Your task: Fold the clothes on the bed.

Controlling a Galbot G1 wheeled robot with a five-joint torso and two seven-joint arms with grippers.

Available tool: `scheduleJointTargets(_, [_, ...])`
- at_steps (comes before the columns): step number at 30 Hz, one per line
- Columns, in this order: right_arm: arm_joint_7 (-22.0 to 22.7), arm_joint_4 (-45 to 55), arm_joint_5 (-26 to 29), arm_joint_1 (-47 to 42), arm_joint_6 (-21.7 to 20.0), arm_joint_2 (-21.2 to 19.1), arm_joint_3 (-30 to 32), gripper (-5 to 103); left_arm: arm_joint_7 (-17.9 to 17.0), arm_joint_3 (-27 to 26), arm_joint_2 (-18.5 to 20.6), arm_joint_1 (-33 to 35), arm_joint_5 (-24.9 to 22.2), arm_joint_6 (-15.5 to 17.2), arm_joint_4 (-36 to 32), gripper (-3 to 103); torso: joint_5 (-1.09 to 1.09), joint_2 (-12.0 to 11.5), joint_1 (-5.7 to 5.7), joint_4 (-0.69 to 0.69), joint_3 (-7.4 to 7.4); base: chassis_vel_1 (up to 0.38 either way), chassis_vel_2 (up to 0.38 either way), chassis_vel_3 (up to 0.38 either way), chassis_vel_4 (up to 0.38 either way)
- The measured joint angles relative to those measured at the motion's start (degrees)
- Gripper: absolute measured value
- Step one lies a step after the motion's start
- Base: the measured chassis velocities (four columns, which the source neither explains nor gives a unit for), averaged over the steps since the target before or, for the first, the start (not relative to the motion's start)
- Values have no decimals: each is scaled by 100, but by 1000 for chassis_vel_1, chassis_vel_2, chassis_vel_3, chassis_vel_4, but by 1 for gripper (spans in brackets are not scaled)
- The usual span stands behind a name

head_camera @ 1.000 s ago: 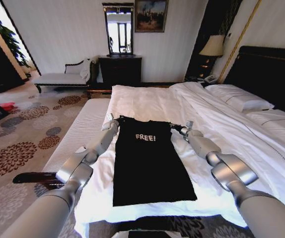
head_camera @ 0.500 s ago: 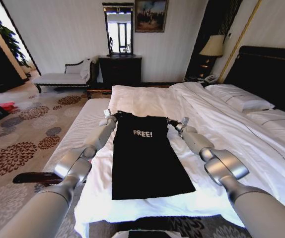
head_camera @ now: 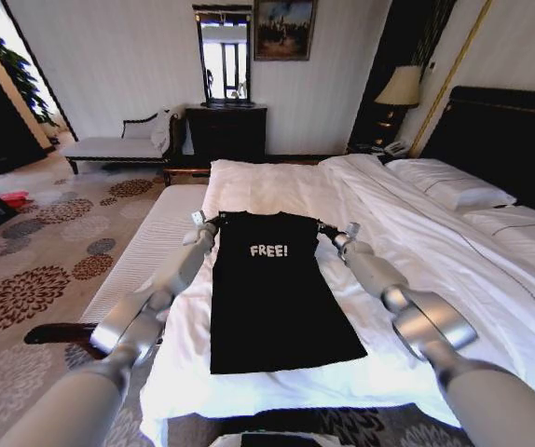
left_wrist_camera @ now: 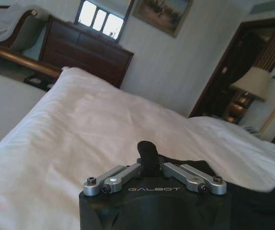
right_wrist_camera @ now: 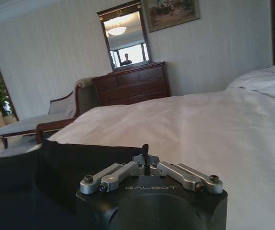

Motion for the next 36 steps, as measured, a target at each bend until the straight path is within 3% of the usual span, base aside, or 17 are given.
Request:
scheduleJointTargets(3, [62, 740, 21, -438, 112, -419, 111, 0, -155, -31, 293, 408, -124, 7, -857, 0, -3, 0, 0, 1, -1, 0, 0, 0, 0])
scheduleJointTargets(5, [75, 876, 41, -520, 120, -481, 132, 0, -172, -30, 354, 466, -134, 7, -1011, 0, -2, 0, 0, 1, -1, 0, 0, 0, 0])
scheduleJointTargets(8, [69, 1542, -95, -998, 233, -789, 276, 0, -298, -21, 729, 819, -151, 15, -1810, 0, 0, 0, 0, 2, -1, 0, 0, 0, 0])
scheduleJointTargets(16, [237, 2689, -230, -1692, 330, -1144, 502, 0, -500, -139, 1257, 1549, -195, 15, -3037, 0, 0, 0, -1, 4, -1, 0, 0, 0, 0])
scheduleJointTargets(18, [466, 3349, -112, -1993, 289, -1274, 688, 0, -675, -271, 1417, 2008, -410, 16, -3743, 0, -2, 0, 0, 4, -1, 0, 0, 0, 0])
scheduleJointTargets(24, [715, 4525, 11, -2626, 175, -1576, 1073, 0, -863, -510, 1677, 2773, -542, 33, -4616, 0, -4, 1, -2, 4, -1, 0, 0, 0, 0])
scheduleJointTargets(36, [699, 5376, -122, -4280, 145, -1929, 2162, 0, -1138, -801, 2253, 3794, -720, 10, -6066, 0, 0, 1, -1, -1, 0, 0, 0, 0, 0])
